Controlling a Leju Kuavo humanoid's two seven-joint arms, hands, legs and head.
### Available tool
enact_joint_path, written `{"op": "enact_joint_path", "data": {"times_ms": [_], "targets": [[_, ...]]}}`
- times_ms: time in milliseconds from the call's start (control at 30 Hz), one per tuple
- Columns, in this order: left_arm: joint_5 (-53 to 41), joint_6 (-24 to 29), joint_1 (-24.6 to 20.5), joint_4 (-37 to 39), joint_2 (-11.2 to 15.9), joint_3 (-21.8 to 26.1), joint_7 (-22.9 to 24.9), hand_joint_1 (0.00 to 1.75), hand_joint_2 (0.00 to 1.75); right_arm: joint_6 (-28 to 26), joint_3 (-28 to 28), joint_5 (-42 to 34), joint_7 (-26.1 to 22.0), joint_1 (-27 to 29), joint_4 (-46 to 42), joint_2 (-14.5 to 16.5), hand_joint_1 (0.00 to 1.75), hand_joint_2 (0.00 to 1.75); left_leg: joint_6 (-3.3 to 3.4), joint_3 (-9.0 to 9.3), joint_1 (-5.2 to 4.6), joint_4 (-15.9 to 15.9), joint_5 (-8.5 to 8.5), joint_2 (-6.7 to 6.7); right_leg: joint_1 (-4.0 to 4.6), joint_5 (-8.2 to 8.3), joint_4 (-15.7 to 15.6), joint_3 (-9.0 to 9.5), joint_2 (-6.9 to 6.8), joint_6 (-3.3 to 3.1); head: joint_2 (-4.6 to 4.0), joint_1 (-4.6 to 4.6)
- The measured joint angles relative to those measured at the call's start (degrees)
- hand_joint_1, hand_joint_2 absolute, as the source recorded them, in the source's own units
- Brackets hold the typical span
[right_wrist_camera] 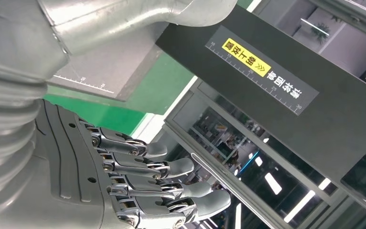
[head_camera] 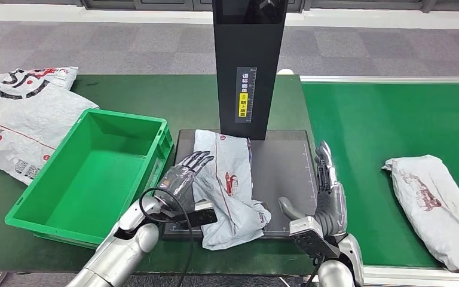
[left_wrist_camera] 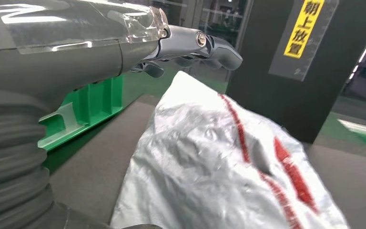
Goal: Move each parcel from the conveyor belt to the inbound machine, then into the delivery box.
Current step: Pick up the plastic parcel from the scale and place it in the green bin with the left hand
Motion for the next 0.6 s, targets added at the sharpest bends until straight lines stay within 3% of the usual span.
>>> {"op": "enact_joint_path", "data": {"times_ms": [167, 367, 600], "targets": [[-2.27, -0.17, -0.34, -0.22, 0.14, -1.18, 0.49, 0.0, 1.75, 0.02, -0.02, -0.34, -0.17, 0.19, 0.0, 0.0, 0.0, 1.75, 0.0, 0.0, 0.0, 0.0, 0.0, 0.0, 0.0, 0.0, 0.0, -0.01, 0.01, 0.0, 0.0, 0.0], [-12.55, -0.25, -2.11, 0.1, 1.11, -5.39, 4.75, 0.0, 1.75, 0.94, -0.14, 0.26, -0.22, 0.33, -0.14, 0.08, 0.0, 1.75, 0.01, 0.0, 0.0, 0.0, 0.01, -0.03, 0.0, 0.0, 0.0, 0.0, -0.02, 0.0, 0.0, 0.0], [-15.58, -1.56, -3.61, -0.88, 2.55, -9.48, 5.08, 0.0, 1.75, 1.51, -0.38, 0.66, -0.26, 0.35, -0.36, 0.63, 0.0, 1.75, 0.01, 0.0, 0.0, 0.0, 0.01, -0.02, 0.0, 0.01, 0.0, 0.0, -0.01, 0.0, 0.0, 0.0]]}}
